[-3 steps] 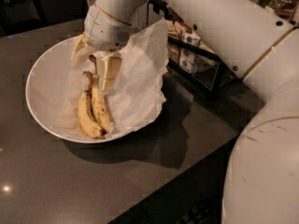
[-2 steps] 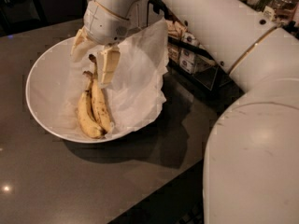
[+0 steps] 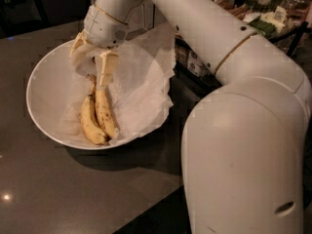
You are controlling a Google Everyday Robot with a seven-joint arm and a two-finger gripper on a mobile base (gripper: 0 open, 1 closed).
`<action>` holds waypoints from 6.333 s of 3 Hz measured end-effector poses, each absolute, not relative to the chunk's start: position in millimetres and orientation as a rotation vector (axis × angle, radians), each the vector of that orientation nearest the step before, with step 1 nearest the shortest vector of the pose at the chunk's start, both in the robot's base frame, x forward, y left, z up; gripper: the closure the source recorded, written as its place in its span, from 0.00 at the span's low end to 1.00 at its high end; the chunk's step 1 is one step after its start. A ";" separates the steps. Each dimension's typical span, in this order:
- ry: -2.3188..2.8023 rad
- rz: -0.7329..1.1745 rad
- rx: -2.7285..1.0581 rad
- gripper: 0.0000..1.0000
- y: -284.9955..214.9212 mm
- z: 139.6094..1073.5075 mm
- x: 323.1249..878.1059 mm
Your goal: Pick banana from white bowl
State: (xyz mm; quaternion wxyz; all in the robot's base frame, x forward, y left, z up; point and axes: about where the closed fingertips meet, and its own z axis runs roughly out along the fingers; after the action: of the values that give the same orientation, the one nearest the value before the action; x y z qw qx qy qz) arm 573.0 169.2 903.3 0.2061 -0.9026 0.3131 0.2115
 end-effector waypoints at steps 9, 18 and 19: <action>0.965 0.544 -2.479 0.33 147.6 899.4 557.9; 0.998 0.684 -2.456 1.00 138.4 859.2 548.9; 0.964 0.643 -2.435 1.00 135.8 870.3 544.3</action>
Offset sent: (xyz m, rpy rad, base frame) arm -0.0474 -0.0215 -0.0348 -0.0220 0.0895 -0.0366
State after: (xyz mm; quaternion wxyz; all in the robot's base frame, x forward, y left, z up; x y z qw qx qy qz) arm 544.3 135.8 870.3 0.2206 -0.8807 0.3488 0.2325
